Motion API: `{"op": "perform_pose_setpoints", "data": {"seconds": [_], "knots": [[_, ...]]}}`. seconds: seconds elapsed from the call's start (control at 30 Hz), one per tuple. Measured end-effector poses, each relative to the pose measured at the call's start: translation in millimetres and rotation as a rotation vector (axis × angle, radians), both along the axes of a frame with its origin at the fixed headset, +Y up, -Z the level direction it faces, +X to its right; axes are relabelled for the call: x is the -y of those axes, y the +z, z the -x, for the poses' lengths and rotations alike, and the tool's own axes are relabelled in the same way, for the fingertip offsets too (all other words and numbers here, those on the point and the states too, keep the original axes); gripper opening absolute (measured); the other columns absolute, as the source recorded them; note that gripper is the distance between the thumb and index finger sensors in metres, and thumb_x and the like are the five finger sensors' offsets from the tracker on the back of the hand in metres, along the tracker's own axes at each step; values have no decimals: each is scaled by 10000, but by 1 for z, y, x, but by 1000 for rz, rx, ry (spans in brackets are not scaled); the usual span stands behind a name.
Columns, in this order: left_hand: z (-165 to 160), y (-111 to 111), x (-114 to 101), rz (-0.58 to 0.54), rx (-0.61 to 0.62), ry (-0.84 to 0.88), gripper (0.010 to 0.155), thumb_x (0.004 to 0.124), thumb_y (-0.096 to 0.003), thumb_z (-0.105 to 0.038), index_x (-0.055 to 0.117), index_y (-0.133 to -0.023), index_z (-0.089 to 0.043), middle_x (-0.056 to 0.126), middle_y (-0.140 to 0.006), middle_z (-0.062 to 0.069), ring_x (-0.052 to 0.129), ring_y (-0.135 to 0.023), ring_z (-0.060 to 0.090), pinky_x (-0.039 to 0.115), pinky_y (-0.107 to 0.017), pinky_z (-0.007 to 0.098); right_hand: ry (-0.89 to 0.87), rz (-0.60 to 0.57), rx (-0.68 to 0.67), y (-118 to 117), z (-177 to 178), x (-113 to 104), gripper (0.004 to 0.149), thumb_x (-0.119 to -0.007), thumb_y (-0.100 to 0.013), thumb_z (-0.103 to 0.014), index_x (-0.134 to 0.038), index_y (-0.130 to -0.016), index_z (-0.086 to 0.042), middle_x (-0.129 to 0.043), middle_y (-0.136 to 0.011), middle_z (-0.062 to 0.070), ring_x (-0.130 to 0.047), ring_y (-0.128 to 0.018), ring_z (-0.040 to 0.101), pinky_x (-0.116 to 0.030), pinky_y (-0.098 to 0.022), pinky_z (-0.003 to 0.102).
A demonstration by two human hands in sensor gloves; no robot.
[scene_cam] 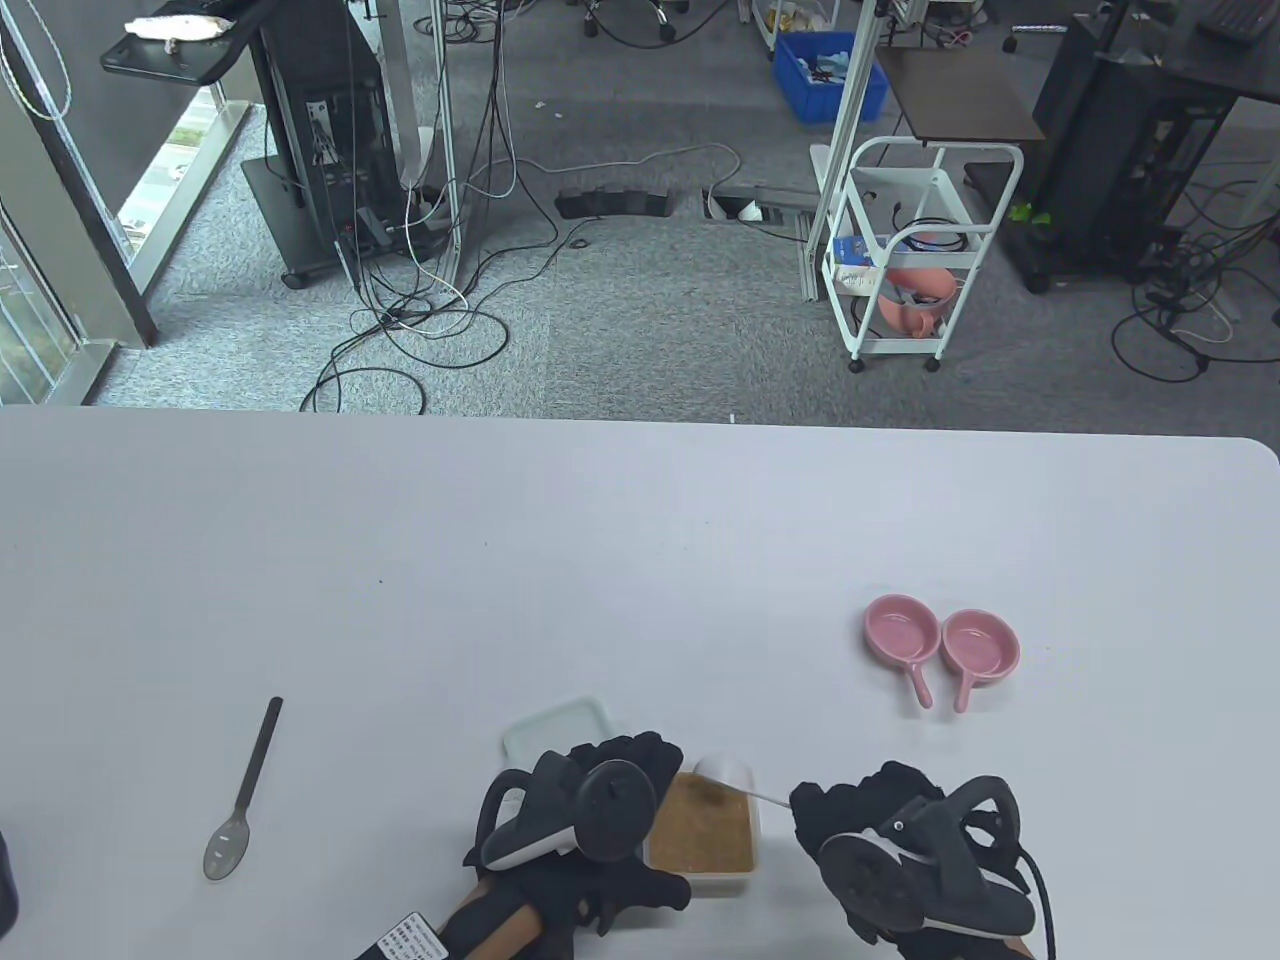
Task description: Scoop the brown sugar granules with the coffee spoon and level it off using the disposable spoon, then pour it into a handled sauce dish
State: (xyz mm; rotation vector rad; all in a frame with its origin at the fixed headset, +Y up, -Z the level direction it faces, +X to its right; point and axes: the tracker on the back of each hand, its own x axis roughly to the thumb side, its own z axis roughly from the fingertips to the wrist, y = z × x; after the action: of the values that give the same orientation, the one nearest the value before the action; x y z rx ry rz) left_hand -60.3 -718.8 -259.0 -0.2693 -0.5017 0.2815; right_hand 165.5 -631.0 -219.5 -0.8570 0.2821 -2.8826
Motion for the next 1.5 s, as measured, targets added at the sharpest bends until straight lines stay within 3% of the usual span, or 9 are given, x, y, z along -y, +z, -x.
{"op": "perform_pose_setpoints", "data": {"seconds": [0.13, 0.23, 0.43, 0.67, 0.83, 1.5], "knots": [[0, 0, 0, 2, 0, 0, 1116, 869, -277, -748, 367, -1150, -267, 396, -1236, 2, 532, -1183, 304, 443, -861, 547, 122, -52, 5, 13, 19, 5, 408, -914, -409, -383, -1006, -727, -145, -1023, -277, -11, -901, 14, 134, -850, -217, 413], [-1, 0, 0, 5, -1, -3, 1114, 867, -280, -748, 366, -1149, -263, 396, -1234, 24, 535, -1179, 310, 446, -858, 546, 141, -7, 15, 17, 26, 7, 413, -914, -408, -384, -1004, -724, -133, -1020, -263, -17, -898, 32, 122, -858, -195, 402], [-1, 0, 0, 3, -1, -7, 1114, 864, -282, -747, 367, -1149, -256, 392, -1234, 25, 533, -1175, 318, 445, -856, 546, 25, 216, 68, 6, 17, 12, 422, -907, -413, -378, -995, -725, -109, -1014, -246, -20, -890, 57, 108, -864, -159, 392], [-2, -1, 0, 6, 3, -10, 1110, 862, -286, -745, 367, -1150, -252, 386, -1235, 28, 529, -1175, 322, 441, -854, 549, -282, 604, 165, -33, -23, 26, 424, -898, -419, -379, -992, -729, -104, -1012, -245, -24, -885, 62, 100, -860, -139, 386], [-2, -1, 0, 7, 4, -12, 1106, 861, -287, -742, 368, -1149, -254, 386, -1234, 27, 530, -1173, 323, 444, -856, 544, -410, 805, 196, -51, -40, 41, 425, -892, -424, -381, -988, -732, -103, -1012, -247, -30, -885, 63, 97, -857, -128, 383], [-2, 0, 1, 16, 9, -5, 1103, 858, -296, -734, 356, -1150, -247, 370, -1235, 34, 517, -1174, 330, 439, -856, 543, -689, 1281, 286, -76, -66, 99, 425, -820, -459, -399, -956, -729, -101, -992, -258, -68, -879, 48, 85, -846, -133, 378]]}}
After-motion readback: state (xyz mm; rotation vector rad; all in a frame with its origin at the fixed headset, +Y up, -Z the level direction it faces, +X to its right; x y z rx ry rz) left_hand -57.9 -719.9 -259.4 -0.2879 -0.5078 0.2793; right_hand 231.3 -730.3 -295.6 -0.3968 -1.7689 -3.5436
